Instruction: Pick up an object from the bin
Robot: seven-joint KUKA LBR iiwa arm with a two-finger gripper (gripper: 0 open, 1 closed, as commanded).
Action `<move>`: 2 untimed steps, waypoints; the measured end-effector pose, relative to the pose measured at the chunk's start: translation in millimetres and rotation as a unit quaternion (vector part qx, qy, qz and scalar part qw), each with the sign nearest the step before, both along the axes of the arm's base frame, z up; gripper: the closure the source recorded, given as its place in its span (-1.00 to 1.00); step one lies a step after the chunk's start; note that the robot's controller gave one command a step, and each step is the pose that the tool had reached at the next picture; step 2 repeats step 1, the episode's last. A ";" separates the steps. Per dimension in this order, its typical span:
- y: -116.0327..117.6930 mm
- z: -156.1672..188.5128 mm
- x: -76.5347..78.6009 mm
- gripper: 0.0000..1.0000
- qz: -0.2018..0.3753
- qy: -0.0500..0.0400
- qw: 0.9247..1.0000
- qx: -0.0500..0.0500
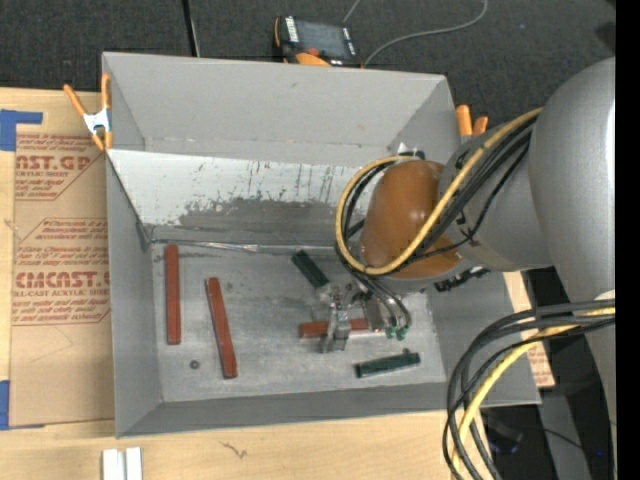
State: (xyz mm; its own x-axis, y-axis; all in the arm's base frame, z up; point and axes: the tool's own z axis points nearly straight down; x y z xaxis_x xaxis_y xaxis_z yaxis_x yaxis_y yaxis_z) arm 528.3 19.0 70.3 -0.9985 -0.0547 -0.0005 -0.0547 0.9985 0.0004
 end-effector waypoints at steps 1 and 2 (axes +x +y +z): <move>-33.8 181.9 -17.5 1.00 -0.045 -0.004 0.999 0.000; -33.8 181.9 -17.5 1.00 -0.045 -0.004 0.999 0.000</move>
Offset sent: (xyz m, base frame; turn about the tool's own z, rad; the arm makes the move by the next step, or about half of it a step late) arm -0.0191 -0.0339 0.1776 0.0910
